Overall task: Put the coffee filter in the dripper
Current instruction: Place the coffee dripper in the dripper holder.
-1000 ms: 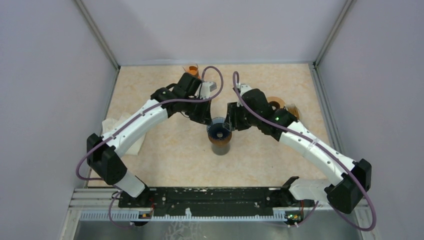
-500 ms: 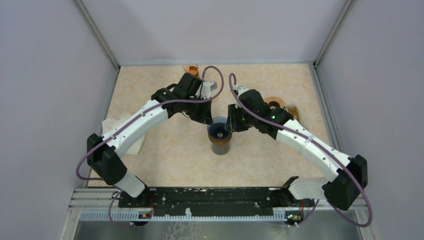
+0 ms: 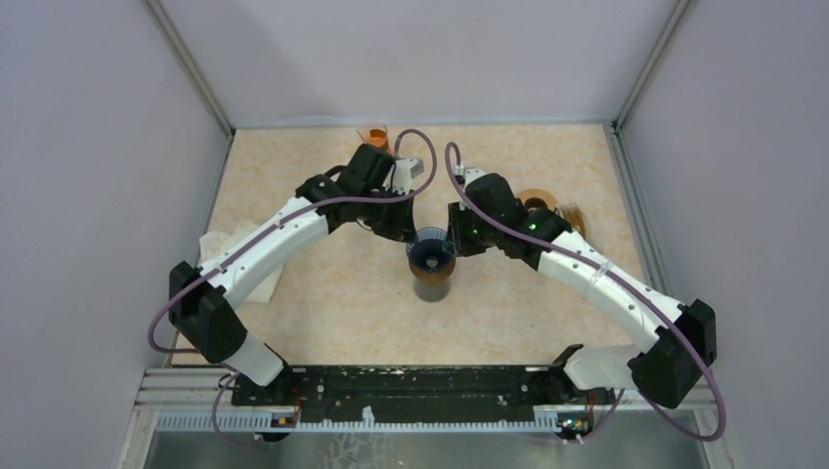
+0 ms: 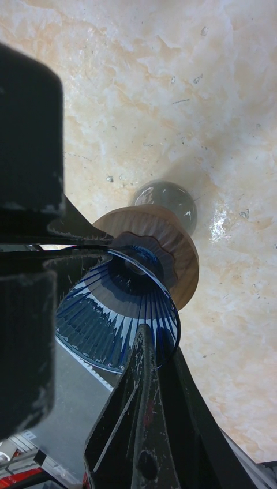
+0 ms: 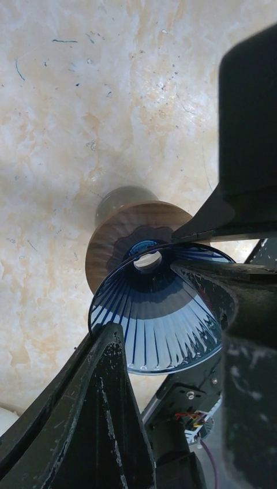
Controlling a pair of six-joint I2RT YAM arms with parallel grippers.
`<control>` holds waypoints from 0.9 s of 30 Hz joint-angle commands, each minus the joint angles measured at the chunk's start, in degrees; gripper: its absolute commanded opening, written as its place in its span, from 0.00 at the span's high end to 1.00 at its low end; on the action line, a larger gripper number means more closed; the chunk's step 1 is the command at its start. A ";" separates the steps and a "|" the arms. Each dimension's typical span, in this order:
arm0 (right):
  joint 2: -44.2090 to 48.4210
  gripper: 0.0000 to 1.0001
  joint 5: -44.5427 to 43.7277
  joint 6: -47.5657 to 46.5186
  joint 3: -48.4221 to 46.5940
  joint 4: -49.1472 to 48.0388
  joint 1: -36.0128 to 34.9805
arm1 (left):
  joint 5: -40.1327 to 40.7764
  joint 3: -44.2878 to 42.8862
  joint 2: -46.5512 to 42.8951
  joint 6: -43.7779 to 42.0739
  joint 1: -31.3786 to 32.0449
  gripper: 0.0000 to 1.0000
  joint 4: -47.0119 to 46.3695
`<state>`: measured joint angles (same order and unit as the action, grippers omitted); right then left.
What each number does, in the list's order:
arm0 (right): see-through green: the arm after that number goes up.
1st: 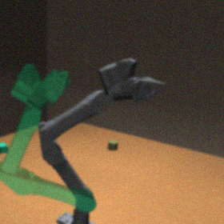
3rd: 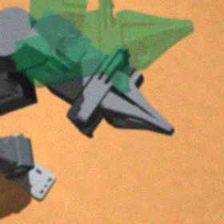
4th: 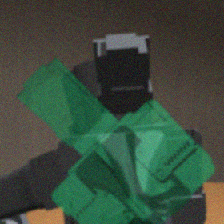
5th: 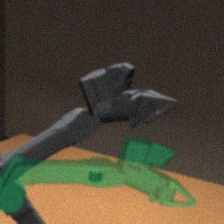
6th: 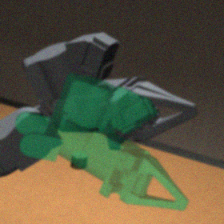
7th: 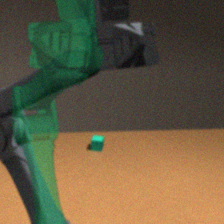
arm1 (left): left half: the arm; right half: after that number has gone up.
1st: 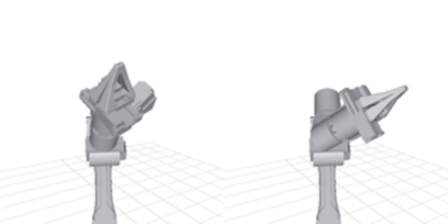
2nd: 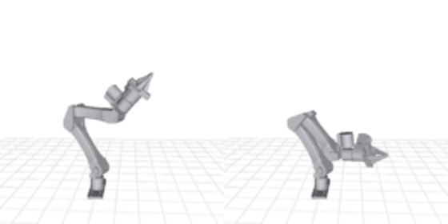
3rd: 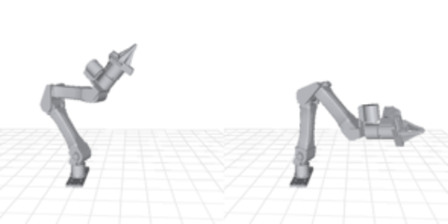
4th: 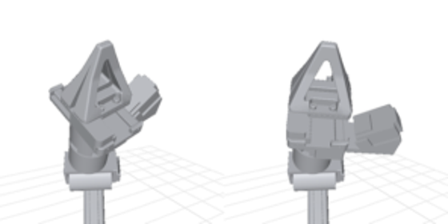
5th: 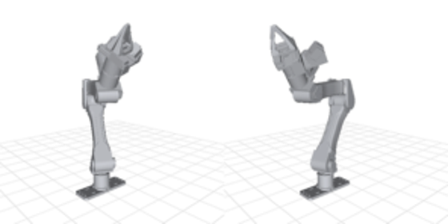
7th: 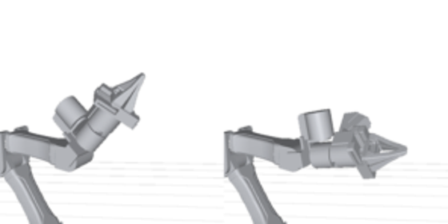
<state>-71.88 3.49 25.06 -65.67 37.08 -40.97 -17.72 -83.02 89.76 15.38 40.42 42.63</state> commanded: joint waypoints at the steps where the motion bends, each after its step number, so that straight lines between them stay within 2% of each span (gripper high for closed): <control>1: -0.61 0.83 0.12 -0.63 -2.52 -1.24 0.37 | 1.34 1.48 -0.98 0.06 0.80 1.00 -0.50; 6: -1.22 0.92 0.08 -0.95 -1.59 -0.86 0.34 | 1.84 1.81 -1.06 -0.16 0.88 1.00 0.15; 13: -2.52 1.00 -0.38 -1.59 -1.13 0.85 0.15 | 1.74 2.40 -0.81 -0.31 1.05 1.00 0.68; 27: -5.20 1.00 -2.52 -1.16 0.48 2.39 -2.37 | 2.31 4.60 -0.90 0.25 1.63 1.00 0.96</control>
<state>-74.32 1.37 25.12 -66.50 36.95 -41.47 -16.32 -80.53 88.27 16.86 40.80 41.15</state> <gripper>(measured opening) 0.082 0.014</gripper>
